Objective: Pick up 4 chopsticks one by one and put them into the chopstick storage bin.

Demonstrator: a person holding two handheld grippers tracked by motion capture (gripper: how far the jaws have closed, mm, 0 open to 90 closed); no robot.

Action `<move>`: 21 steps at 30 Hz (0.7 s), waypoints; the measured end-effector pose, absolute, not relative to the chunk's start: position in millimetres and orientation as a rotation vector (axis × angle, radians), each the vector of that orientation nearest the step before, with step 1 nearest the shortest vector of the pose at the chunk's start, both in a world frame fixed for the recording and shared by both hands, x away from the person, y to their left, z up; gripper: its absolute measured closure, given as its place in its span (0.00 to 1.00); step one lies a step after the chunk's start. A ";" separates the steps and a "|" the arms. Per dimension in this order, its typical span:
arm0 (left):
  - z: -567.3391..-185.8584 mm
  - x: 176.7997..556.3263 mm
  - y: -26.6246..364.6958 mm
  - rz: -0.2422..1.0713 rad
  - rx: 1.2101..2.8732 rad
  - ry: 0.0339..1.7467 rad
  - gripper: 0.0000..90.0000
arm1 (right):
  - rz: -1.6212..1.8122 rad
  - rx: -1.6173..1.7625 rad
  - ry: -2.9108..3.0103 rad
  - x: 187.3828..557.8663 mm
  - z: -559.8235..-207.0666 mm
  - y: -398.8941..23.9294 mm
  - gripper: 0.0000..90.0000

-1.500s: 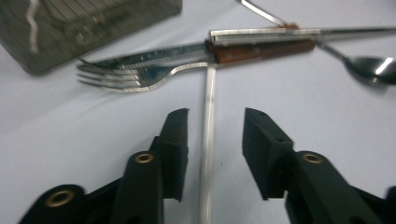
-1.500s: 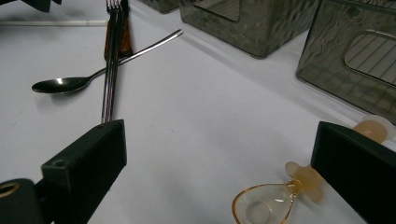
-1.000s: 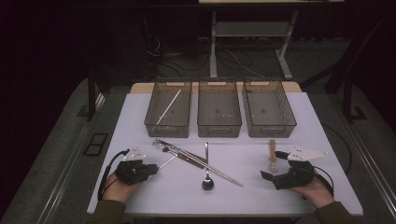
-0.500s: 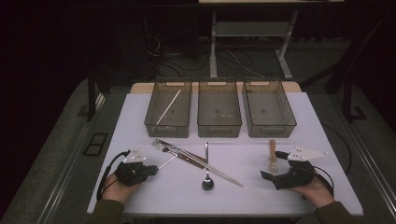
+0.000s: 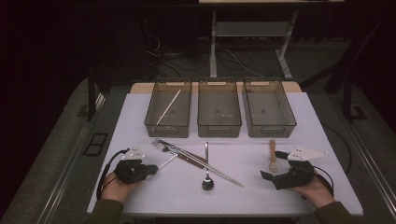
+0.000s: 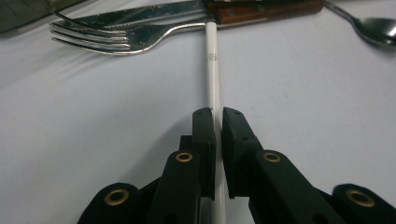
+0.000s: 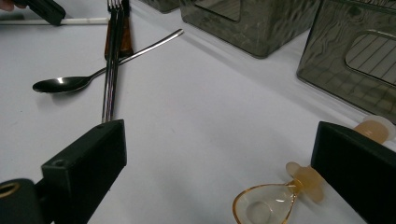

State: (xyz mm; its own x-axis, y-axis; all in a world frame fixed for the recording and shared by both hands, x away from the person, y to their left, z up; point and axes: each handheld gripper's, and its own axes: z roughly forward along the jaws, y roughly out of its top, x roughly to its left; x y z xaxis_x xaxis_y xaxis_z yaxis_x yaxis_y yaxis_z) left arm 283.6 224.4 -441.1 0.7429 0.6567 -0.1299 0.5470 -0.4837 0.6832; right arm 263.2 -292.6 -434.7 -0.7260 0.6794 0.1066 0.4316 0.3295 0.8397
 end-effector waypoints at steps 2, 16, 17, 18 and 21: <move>-438.4 283.4 224.2 0.196 2.195 0.906 0.93 | 1.348 1.000 2.333 263.1 -434.7 -292.7 0.04; -421.1 286.6 214.9 0.212 2.163 0.947 0.93 | 1.344 1.006 2.334 263.4 -434.9 -292.6 0.04; -420.2 287.0 214.8 0.213 2.164 0.944 0.93 | 1.344 1.005 2.334 263.5 -435.0 -292.6 0.04; -419.7 287.1 214.4 0.214 2.158 0.943 0.93 | 1.344 1.005 2.334 263.5 -435.0 -292.6 0.04; -417.5 286.8 213.5 0.222 2.148 0.933 0.93 | 1.343 1.006 2.334 263.5 -435.0 -292.6 0.04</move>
